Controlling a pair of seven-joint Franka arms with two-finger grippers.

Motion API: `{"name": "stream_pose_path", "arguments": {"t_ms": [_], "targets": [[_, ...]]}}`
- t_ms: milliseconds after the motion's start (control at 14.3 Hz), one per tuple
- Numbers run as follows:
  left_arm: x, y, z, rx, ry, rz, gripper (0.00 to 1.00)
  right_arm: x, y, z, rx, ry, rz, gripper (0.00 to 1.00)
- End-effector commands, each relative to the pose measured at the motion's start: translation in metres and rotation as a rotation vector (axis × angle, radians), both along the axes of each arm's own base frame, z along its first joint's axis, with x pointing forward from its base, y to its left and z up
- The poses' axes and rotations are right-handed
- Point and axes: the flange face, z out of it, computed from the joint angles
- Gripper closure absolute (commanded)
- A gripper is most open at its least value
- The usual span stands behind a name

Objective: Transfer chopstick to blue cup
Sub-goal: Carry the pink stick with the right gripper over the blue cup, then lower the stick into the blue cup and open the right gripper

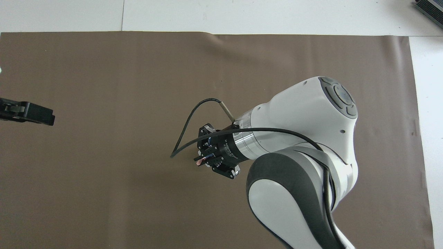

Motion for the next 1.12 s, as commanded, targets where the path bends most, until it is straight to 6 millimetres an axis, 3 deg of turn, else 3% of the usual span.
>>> {"name": "stream_pose_path", "arguments": {"t_ms": [0,140,419,559,629,699,769,1048], "targets": [[-0.007,0.004,0.001,0.019,0.004,0.003,0.00,-0.008,-0.012,-0.011,0.015,0.020,-0.011,1.00],[-0.007,0.004,0.001,0.019,0.004,0.003,0.00,-0.005,-0.013,-0.017,0.011,0.027,-0.015,1.00],[-0.007,0.004,0.001,0.019,0.004,0.003,0.00,0.008,-0.005,-0.047,0.001,0.011,-0.058,1.00],[-0.007,0.004,0.001,0.019,0.004,0.003,0.00,0.008,-0.006,-0.048,0.001,0.012,-0.058,1.00],[-0.007,0.004,0.001,0.019,0.004,0.003,0.00,0.007,-0.006,-0.050,-0.001,0.012,-0.058,0.93],[-0.007,0.004,0.001,0.019,0.004,0.003,0.00,0.005,-0.007,-0.051,-0.003,0.016,-0.057,0.39],[-0.007,0.004,0.001,0.019,0.004,0.003,0.00,0.005,-0.007,-0.051,-0.010,0.006,-0.047,0.00],[-0.007,0.003,0.001,0.019,0.004,0.001,0.00,0.024,-0.026,-0.039,-0.006,-0.066,0.005,0.00]]}}
